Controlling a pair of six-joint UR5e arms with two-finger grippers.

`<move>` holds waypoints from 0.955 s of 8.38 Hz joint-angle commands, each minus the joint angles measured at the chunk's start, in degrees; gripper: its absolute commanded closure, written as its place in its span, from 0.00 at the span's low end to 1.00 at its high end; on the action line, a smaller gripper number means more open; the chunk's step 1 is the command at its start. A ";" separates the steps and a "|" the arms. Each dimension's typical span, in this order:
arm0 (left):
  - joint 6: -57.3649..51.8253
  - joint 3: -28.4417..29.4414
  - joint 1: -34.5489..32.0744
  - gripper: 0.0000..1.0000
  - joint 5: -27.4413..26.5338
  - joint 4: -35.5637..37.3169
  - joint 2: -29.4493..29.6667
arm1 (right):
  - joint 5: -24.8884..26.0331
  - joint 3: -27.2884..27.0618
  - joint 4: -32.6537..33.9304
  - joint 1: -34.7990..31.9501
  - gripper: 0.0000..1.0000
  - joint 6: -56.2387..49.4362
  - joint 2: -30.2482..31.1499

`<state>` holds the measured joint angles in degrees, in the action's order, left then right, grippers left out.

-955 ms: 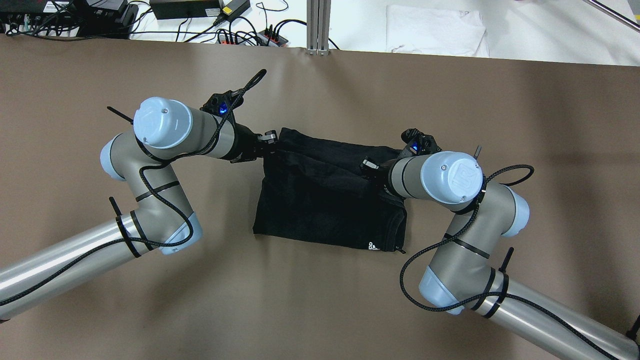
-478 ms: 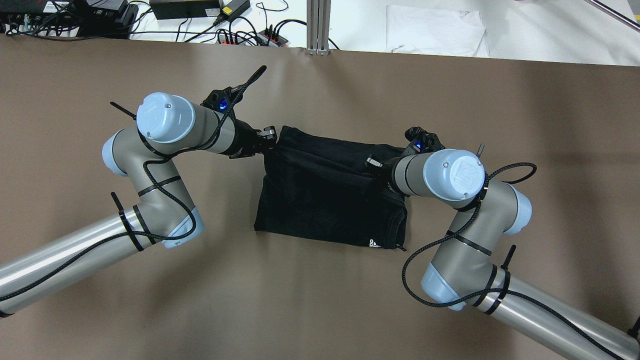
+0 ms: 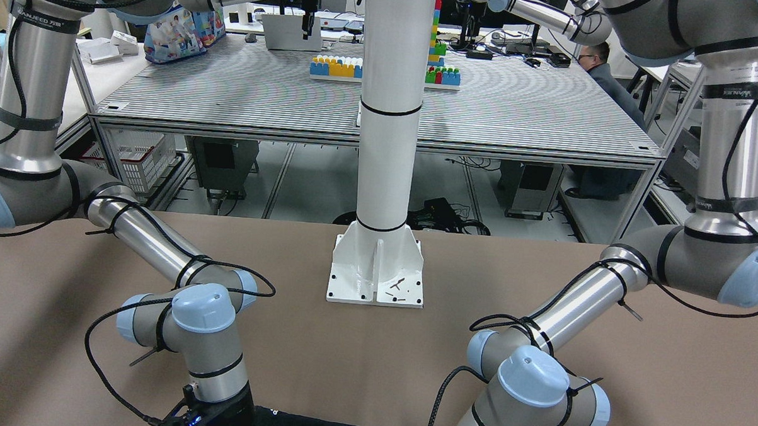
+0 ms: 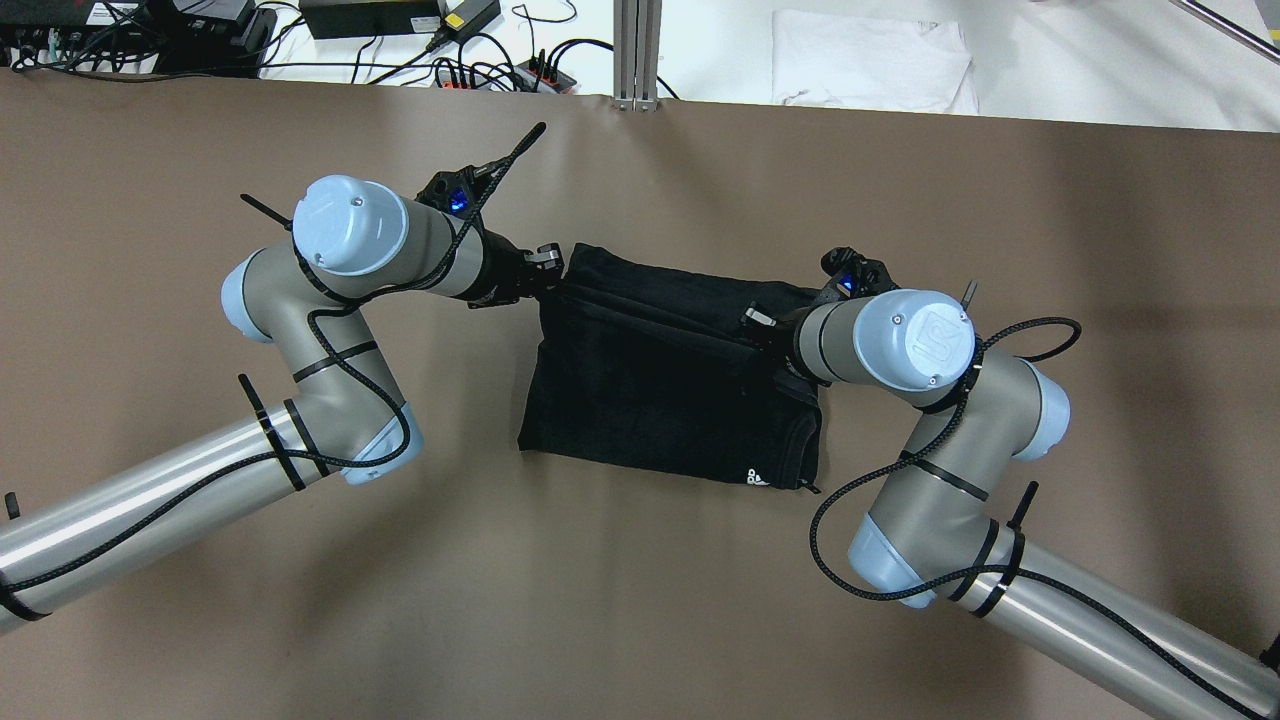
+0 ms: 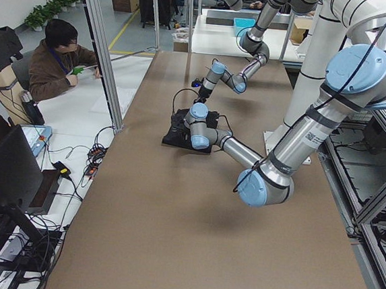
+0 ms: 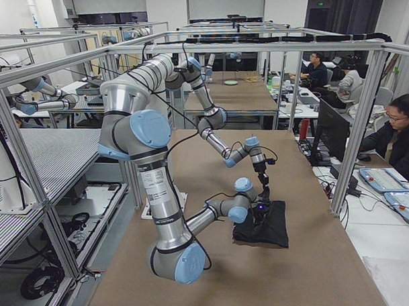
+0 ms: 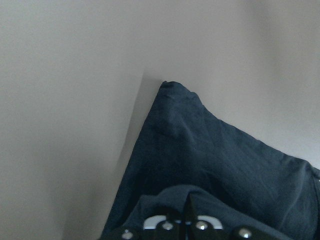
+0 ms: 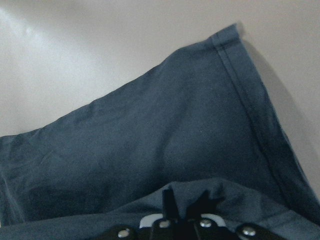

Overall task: Fold clothes
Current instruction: 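Lay the folded edge down with both grippers onto the far half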

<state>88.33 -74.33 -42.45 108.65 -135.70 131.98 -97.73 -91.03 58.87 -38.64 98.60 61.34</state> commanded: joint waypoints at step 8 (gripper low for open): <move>0.70 2.16 -0.26 0.00 -3.80 0.35 3.55 | -1.66 -0.28 0.20 -1.34 0.06 0.28 -0.43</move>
<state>89.31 -72.64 -42.11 105.17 -135.44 135.46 -98.12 -91.11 58.97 -39.38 98.88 61.00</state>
